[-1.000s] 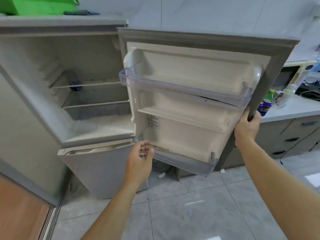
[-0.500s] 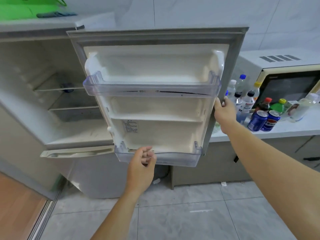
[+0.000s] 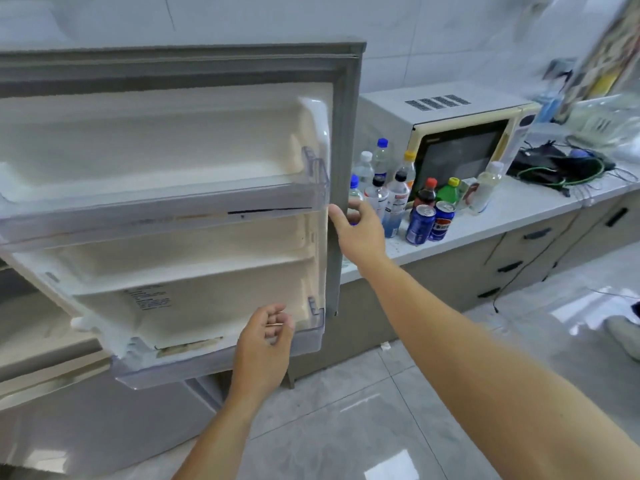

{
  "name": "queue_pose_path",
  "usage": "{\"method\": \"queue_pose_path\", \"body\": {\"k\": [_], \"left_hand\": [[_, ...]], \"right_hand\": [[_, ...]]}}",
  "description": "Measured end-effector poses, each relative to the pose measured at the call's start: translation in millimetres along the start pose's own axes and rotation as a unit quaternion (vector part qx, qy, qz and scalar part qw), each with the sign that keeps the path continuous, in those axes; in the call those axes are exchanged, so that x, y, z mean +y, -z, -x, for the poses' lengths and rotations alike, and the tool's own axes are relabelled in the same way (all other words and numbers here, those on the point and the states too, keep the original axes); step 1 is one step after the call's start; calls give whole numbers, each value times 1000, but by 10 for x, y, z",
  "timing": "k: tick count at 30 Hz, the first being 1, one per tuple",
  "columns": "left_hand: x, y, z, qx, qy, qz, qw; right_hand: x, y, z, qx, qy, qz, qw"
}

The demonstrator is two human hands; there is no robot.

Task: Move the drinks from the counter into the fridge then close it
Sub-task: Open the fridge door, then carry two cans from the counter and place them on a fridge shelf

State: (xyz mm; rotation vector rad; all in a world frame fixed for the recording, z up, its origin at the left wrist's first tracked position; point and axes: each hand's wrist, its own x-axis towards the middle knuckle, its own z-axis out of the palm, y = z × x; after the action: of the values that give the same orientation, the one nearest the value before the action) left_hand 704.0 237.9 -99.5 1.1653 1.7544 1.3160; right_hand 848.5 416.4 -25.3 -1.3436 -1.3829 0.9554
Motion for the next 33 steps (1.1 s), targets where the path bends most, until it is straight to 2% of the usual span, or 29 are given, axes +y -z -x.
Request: {"method": "queue_pose_path", "body": {"k": [6, 10, 16, 23, 28, 33], "left_hand": [[151, -618, -164, -106, -26, 50, 993], [195, -1060, -230, -184, -31, 61, 981], [239, -1747, -399, -218, 4, 66, 974], [436, -2755, -802, -190, 50, 37, 980], [662, -3583, -1210, -139, 93, 15, 986], [680, -4024, -1632, -83, 114, -22, 990]], "right_hand": [[278, 492, 68, 0, -18, 58, 998], [725, 982, 120, 42, -78, 88, 992], [1432, 1602, 144, 108, -139, 105, 979], [1989, 2264, -262, 89, -156, 104, 978], [2254, 2823, -895, 15, -151, 137, 979], [2350, 3085, -1588, -40, -119, 146, 981]]}}
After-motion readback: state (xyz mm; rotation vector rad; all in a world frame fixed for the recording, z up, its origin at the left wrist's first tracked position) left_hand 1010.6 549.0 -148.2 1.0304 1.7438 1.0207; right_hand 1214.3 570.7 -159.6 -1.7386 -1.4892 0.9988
